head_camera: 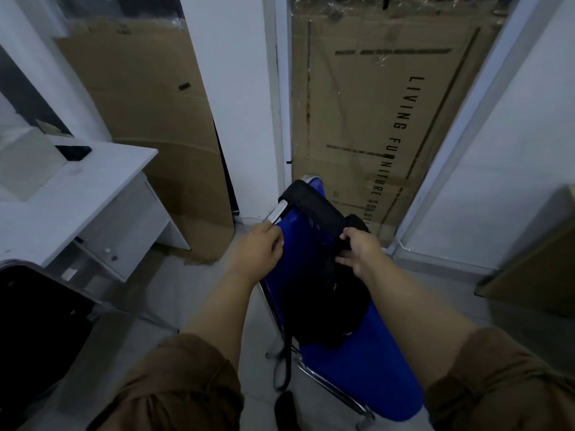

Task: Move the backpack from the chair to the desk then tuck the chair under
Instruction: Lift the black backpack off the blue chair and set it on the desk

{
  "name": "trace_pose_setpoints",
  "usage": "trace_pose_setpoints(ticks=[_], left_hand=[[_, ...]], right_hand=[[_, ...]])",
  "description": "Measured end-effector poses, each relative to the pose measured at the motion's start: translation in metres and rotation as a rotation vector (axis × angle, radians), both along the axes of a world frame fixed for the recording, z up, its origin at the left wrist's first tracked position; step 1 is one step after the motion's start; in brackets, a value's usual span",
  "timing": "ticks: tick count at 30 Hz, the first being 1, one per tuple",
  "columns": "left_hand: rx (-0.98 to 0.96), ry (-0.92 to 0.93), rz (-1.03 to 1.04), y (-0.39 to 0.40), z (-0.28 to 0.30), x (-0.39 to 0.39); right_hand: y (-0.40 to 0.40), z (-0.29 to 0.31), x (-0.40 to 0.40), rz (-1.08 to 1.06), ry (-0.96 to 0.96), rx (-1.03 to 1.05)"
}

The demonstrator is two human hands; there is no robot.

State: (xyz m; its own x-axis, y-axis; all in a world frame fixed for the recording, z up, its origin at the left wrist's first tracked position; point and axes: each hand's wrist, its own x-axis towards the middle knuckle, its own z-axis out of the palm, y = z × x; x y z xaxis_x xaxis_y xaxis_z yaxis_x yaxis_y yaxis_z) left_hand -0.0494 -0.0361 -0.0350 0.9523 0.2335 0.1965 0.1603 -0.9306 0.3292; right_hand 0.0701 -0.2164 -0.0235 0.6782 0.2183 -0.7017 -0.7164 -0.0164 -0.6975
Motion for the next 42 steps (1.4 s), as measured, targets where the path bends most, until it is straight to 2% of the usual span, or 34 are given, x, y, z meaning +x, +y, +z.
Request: trace_pose_setpoints(ticks=[2,4,9,15,18,20,24,28,32,35,42], left_hand=[[0.018,-0.055,0.028,0.000,0.001,0.021],[0.009,-0.013,0.082,0.002,0.003,0.049],[-0.240,0.100,0.076,0.009,-0.008,0.113],[-0.061,0.135,0.109,0.004,-0.012,0.159],[0.057,0.046,-0.047,-0.002,-0.002,0.191],[0.034,0.019,-0.190,-0.012,0.002,0.211],[-0.126,0.314,-0.283,-0.039,-0.014,0.233],[-0.164,0.547,-0.398,-0.078,-0.023,0.215],[-0.324,0.678,-0.422,-0.114,-0.022,0.177],[-0.400,0.644,-0.402,-0.122,-0.017,0.156],[-0.711,0.430,-0.292,-0.159,0.054,0.123]], right_hand=[[-0.002,-0.003,0.002,0.012,-0.006,-0.014],[-0.001,-0.006,0.007,0.017,-0.013,-0.033],[-0.001,-0.021,0.016,-0.021,0.018,-0.039],[-0.002,-0.015,0.028,-0.066,0.026,-0.017],[-0.010,-0.006,0.034,-0.145,0.028,0.012],[-0.021,-0.001,0.038,-0.200,0.021,0.031],[-0.047,0.008,0.036,-0.274,0.010,0.043],[-0.070,0.019,0.032,-0.323,-0.049,0.064],[-0.087,0.028,0.025,-0.337,-0.060,0.092],[-0.096,0.032,0.017,-0.373,-0.048,0.137],[-0.125,0.074,0.005,-0.414,-0.119,0.235]])
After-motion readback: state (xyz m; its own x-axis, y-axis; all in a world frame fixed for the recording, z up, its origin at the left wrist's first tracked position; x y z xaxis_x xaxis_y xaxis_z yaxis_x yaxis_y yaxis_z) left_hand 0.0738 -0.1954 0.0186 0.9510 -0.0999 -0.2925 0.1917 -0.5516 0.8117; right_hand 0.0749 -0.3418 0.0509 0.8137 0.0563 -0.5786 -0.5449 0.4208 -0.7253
